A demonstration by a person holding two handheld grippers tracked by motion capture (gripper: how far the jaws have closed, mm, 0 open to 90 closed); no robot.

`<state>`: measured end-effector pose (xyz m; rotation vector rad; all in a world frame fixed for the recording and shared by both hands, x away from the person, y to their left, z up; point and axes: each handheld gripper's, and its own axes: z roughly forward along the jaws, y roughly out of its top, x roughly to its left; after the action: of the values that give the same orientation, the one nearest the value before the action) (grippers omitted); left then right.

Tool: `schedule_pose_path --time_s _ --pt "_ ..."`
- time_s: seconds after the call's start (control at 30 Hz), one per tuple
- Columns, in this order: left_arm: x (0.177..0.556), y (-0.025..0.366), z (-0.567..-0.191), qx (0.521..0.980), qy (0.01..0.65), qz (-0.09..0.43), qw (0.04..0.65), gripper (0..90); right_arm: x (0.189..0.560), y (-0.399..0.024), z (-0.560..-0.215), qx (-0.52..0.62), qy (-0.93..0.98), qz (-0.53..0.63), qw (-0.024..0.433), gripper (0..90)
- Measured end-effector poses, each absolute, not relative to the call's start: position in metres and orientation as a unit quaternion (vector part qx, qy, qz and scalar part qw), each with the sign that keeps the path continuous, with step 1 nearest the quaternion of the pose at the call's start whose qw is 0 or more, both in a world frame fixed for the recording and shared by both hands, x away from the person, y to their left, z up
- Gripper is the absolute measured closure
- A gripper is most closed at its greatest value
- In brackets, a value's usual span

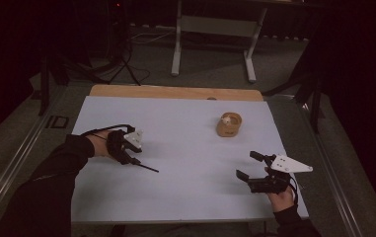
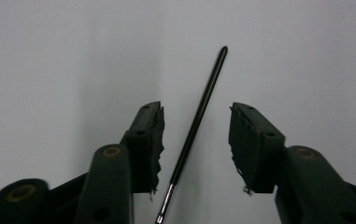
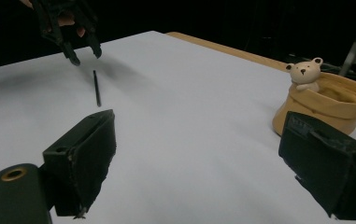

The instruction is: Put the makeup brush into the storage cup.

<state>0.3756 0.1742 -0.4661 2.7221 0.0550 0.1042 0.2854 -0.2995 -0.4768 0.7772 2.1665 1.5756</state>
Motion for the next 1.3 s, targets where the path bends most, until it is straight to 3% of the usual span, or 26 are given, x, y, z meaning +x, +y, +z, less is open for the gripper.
schedule_pose_path --time_s 0.5,1.3 --pt "0.38 0.179 -0.484 0.989 -0.009 0.043 0.139 62.3 0.286 -0.299 -0.478 0.276 0.768 0.552 0.171 10.9" --pt "0.391 0.18 -0.505 0.994 -0.013 0.038 0.105 68.3 0.286 -0.299 -0.479 0.282 0.769 0.549 0.17 10.9"
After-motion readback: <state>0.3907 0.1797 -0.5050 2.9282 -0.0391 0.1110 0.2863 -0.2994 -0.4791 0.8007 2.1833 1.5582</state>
